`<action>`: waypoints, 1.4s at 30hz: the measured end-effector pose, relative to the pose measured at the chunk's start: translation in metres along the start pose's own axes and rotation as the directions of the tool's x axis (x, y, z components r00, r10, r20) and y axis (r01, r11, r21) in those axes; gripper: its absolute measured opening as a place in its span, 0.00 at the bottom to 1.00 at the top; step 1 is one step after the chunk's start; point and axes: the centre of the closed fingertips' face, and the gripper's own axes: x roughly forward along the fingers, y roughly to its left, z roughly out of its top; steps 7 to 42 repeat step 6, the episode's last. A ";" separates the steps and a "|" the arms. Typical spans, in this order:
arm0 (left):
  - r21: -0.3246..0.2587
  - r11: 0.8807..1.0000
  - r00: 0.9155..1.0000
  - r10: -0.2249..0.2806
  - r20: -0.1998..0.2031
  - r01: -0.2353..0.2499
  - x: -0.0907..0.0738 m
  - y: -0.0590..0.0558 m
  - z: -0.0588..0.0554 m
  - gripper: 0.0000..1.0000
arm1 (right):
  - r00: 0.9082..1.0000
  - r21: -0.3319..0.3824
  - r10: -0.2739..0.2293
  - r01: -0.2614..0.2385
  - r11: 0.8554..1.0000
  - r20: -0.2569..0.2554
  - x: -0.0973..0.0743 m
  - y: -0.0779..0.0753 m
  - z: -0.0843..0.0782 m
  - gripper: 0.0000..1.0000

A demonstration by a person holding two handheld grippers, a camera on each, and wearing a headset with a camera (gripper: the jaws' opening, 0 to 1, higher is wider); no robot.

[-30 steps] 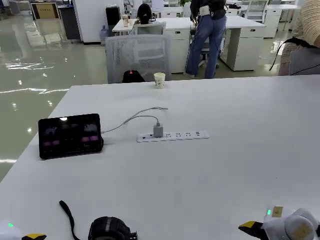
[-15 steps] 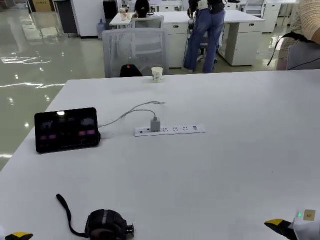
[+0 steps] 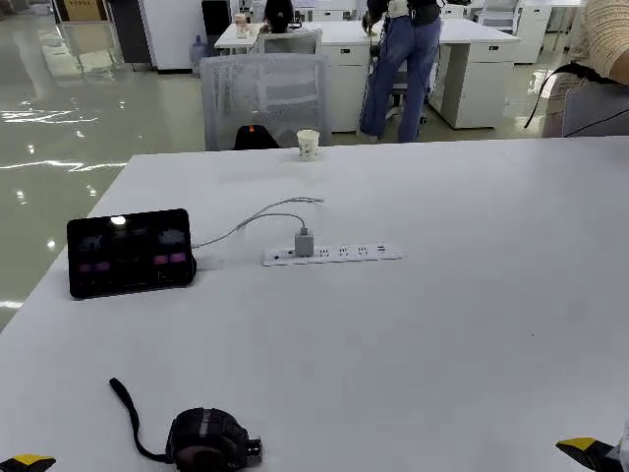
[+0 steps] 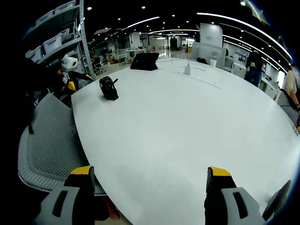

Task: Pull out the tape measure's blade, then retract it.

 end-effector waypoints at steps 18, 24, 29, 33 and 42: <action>-0.001 1.000 1.000 -0.001 -0.005 0.001 -0.004 -0.003 0.000 0.99 | 1.000 -0.003 -0.004 0.004 1.000 0.003 -0.001 0.000 -0.002 0.99; -0.001 1.000 1.000 -0.001 -0.005 0.001 -0.004 -0.003 0.000 0.99 | 1.000 -0.003 -0.004 0.004 1.000 0.003 -0.001 0.000 -0.002 0.99; -0.001 1.000 1.000 -0.001 -0.005 0.001 -0.004 -0.003 0.000 0.99 | 1.000 -0.003 -0.004 0.004 1.000 0.003 -0.001 0.000 -0.002 0.99; -0.001 1.000 1.000 -0.001 -0.005 0.001 -0.004 -0.003 0.000 0.99 | 1.000 -0.003 -0.004 0.004 1.000 0.003 -0.001 0.000 -0.002 0.99; -0.001 1.000 1.000 -0.001 -0.005 0.001 -0.004 -0.003 0.000 0.99 | 1.000 -0.003 -0.004 0.004 1.000 0.003 -0.001 0.000 -0.002 0.99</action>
